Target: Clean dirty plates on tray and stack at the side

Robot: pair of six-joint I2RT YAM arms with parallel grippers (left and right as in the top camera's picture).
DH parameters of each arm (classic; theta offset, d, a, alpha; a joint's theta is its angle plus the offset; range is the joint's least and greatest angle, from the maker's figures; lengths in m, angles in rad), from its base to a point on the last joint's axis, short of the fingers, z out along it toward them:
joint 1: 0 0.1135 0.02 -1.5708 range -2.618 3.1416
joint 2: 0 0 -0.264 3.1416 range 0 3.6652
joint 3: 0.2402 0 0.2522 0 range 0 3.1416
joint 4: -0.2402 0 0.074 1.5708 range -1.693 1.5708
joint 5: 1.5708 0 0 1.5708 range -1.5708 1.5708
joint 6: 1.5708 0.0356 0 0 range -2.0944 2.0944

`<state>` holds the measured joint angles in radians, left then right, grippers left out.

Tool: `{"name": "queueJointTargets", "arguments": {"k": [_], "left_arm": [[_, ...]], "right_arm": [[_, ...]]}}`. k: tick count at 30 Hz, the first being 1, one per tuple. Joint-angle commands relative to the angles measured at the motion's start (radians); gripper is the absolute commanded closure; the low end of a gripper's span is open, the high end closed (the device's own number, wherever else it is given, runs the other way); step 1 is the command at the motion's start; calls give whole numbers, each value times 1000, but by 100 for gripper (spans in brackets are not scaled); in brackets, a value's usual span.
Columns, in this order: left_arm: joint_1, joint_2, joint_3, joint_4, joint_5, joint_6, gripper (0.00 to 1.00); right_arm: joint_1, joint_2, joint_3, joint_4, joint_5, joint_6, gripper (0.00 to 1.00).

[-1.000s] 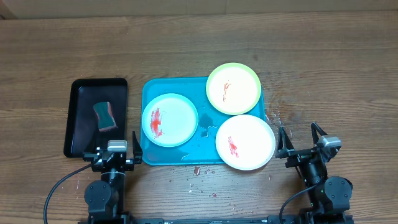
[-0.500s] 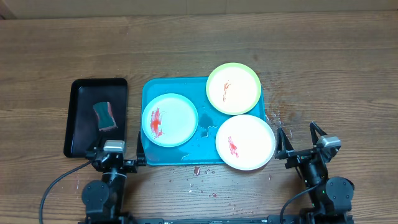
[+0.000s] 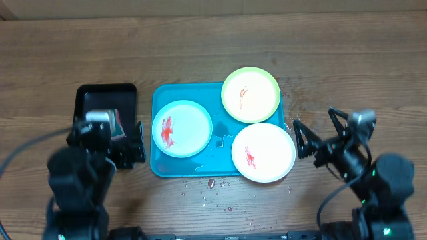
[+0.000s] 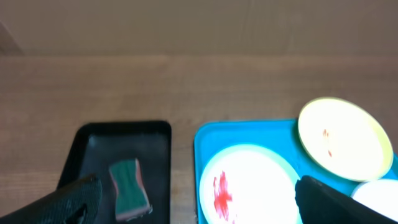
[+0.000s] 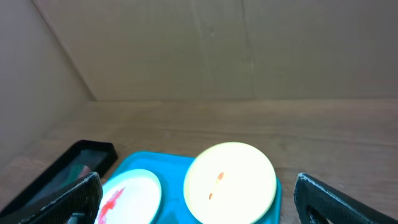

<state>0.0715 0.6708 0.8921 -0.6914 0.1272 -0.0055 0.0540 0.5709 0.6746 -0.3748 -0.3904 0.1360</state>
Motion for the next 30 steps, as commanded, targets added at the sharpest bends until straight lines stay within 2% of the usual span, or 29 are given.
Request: {"name": "queueJointTargets", "arguments": {"k": [1, 6, 11, 14, 17, 18, 19, 21, 22, 23, 24, 25, 30], "left_arm": [[-6, 223, 246, -160, 28, -24, 0], [-6, 584, 639, -517, 122, -24, 0], [-6, 856, 918, -753, 186, -26, 0], [-6, 955, 956, -768, 184, -29, 0], [-6, 1026, 956, -694, 166, -10, 0], [-6, 1052, 956, -671, 166, -9, 0], [-6, 1072, 956, -662, 168, -9, 2], [-5, 1092, 956, -658, 159, 2, 18], [1, 1093, 957, -662, 115, -26, 7], [8, 1088, 960, -669, 59, -76, 0], [24, 1081, 980, -702, -61, -177, 0], [39, 1078, 1003, -734, -118, -212, 0], [105, 1074, 1055, -811, -210, -207, 0]], "right_arm": [[-3, 156, 187, -111, -60, -6, 0], [-3, 423, 495, -426, -60, -14, 0], [-3, 656, 734, -707, -59, -14, 0], [-3, 753, 747, -672, -71, 14, 0], [-2, 840, 747, -629, -116, 13, 0], [2, 872, 747, -615, -107, 10, 4], [11, 902, 747, -604, -104, 14, 8], [43, 956, 747, -584, -101, 45, 14], [72, 984, 747, -573, -92, 72, 19], [108, 1009, 747, -560, -68, 104, 22], [167, 1040, 747, -544, -6, 140, 25], [204, 1057, 747, -535, 39, 166, 25], [381, 1155, 747, -475, 199, 288, 34]]}}
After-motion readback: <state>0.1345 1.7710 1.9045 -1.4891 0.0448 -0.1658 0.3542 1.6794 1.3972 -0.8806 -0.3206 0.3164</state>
